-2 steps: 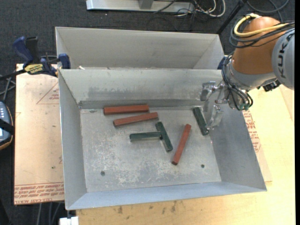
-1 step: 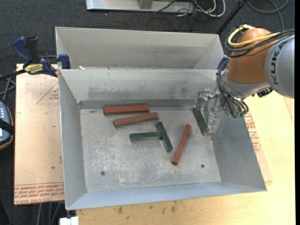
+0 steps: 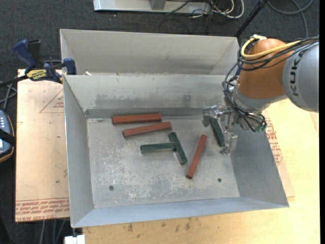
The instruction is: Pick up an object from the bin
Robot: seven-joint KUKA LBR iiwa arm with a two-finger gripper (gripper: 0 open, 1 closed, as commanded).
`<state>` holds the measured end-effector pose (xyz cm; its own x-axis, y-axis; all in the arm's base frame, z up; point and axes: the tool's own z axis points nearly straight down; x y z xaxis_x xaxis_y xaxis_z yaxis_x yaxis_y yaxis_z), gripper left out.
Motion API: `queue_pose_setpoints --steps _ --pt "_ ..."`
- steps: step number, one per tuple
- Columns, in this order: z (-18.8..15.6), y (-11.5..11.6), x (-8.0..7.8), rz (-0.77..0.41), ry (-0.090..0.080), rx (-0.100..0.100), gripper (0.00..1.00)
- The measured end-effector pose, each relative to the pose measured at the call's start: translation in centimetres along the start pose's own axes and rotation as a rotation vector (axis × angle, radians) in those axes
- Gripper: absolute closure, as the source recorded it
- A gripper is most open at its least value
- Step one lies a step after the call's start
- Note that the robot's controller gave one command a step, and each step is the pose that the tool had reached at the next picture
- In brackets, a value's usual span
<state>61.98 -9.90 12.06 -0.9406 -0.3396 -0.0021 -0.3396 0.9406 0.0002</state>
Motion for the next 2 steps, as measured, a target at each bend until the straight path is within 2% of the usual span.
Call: queue_pose_setpoints --steps 1,2 --pt "4.3 2.22 -3.76 -0.208 -0.001 -0.001 1.0" --pt "4.31 2.21 -3.75 -0.208 -0.001 -0.001 1.0"
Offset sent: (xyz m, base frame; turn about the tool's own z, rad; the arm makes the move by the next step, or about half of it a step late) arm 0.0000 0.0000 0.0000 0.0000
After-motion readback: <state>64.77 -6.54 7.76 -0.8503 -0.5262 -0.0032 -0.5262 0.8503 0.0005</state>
